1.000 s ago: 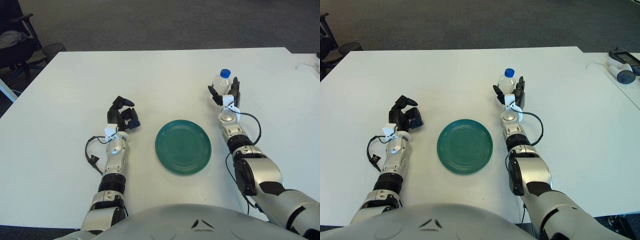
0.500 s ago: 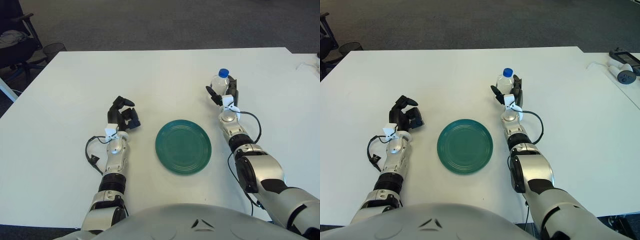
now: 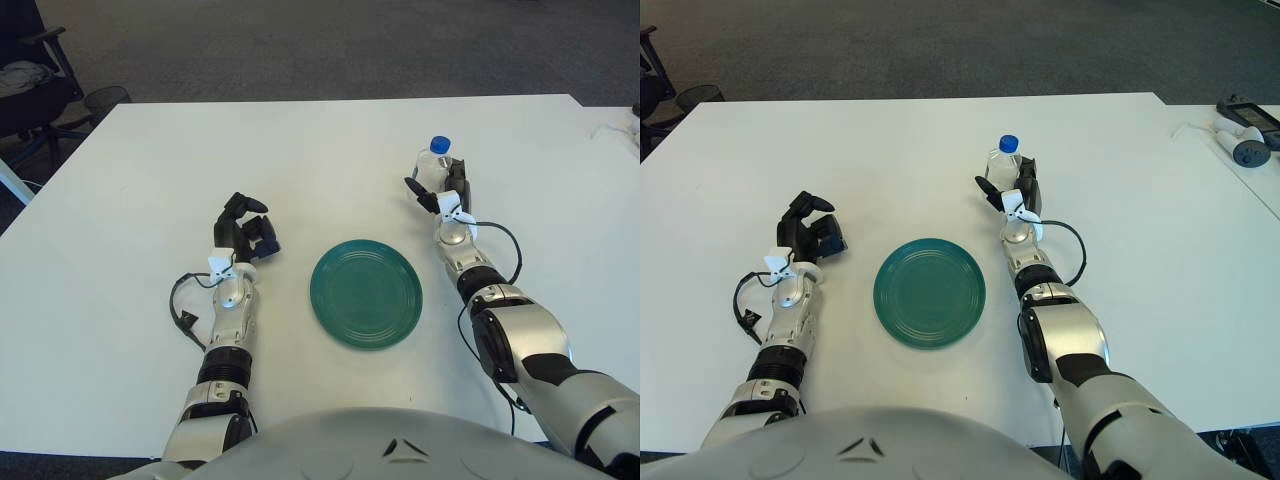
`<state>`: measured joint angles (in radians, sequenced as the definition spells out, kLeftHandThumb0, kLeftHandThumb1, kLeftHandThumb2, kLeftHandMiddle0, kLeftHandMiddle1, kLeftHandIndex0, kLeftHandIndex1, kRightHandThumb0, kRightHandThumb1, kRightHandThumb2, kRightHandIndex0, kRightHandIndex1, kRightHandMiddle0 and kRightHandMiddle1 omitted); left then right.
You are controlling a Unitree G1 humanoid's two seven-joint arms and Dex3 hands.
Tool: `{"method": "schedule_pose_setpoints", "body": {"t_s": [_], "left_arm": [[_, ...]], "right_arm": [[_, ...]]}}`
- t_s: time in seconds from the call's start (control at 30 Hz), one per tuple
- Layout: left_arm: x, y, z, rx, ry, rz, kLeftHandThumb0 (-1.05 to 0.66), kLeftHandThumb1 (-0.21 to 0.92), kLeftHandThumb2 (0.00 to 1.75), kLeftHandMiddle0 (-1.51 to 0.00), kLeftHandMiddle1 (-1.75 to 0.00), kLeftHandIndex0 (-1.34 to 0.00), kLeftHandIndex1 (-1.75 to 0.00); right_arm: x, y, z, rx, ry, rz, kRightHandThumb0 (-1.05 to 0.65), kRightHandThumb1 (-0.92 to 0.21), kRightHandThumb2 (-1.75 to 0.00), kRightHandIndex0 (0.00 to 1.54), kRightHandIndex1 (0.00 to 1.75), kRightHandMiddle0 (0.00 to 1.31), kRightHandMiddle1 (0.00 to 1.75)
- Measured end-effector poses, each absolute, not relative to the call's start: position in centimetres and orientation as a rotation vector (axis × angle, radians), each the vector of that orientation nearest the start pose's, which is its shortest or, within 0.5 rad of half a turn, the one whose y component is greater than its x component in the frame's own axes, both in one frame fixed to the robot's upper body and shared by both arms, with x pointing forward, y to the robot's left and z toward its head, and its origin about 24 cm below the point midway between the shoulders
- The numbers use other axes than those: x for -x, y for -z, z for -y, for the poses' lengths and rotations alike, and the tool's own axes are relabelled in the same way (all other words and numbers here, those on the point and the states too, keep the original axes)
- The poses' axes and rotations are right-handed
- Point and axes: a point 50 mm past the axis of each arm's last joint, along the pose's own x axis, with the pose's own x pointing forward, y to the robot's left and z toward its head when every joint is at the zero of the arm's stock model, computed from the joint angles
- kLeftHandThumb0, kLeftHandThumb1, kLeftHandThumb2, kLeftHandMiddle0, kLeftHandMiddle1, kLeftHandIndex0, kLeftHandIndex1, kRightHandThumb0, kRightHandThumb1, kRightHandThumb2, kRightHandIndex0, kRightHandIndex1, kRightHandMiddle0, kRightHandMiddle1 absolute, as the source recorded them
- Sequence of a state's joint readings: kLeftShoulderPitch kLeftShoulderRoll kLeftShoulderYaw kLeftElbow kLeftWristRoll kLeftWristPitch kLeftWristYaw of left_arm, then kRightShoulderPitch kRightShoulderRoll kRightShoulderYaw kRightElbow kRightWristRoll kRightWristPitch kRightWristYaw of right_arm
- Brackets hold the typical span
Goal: Put the bottle into the plate.
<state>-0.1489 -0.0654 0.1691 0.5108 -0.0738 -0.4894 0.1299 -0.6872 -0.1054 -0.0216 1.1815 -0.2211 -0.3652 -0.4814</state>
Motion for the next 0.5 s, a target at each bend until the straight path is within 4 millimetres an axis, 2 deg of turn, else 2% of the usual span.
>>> {"method": "schedule_pose_setpoints", "body": {"t_s": [0.03, 0.07, 0.1, 0.2, 0.33, 0.5], "left_arm": [[-26.44, -0.39, -16.91, 0.154, -0.279, 0.108, -0.52, 0.18, 1.48, -1.25, -1.75, -0.72, -1.75], [-26.44, -0.4, -16.9, 0.155, -0.275, 0.108, -0.52, 0.18, 1.48, -1.24, -1.75, -0.72, -1.75], [-26.45, -0.4, -16.89, 0.156, -0.273, 0.109, -0.52, 0.18, 1.48, -1.24, -1.75, -0.72, -1.75], [-26.44, -0.4, -16.91, 0.158, -0.271, 0.109, -0.52, 0.19, 1.47, -1.24, -1.75, -0.71, -1.75], [-26.44, -0.4, -16.98, 0.157, -0.273, 0.109, -0.52, 0.19, 1.47, -1.25, -1.75, -0.71, -1.75], [-26.43, -0.39, -16.97, 0.158, -0.274, 0.109, -0.52, 0.19, 1.47, -1.25, -1.75, -0.71, -1.75]], "right_arm": [[-34.89, -2.18, 16.01, 0.362, 0.296, -0.056, -0.7, -0.61, -0.44, 0.42, 1.24, 0.24, 1.55], [-34.89, -2.18, 16.0, 0.361, 0.295, -0.054, -0.67, -0.53, -0.54, 0.5, 1.42, 0.4, 1.62], [-34.88, -2.2, 16.0, 0.36, 0.295, -0.051, -0.64, -0.49, -0.6, 0.62, 1.54, 0.55, 1.67], [-34.81, -2.31, 16.1, 0.364, 0.31, -0.027, -0.59, -0.42, -0.68, 0.84, 1.68, 0.74, 1.72], [-34.67, -2.37, 16.06, 0.373, 0.332, -0.001, -0.51, -0.38, -0.77, 0.98, 1.73, 0.84, 1.74], [-34.56, -2.43, 15.68, 0.362, 0.356, 0.018, -0.31, -0.32, -0.99, 1.14, 1.74, 0.94, 1.75]]}}
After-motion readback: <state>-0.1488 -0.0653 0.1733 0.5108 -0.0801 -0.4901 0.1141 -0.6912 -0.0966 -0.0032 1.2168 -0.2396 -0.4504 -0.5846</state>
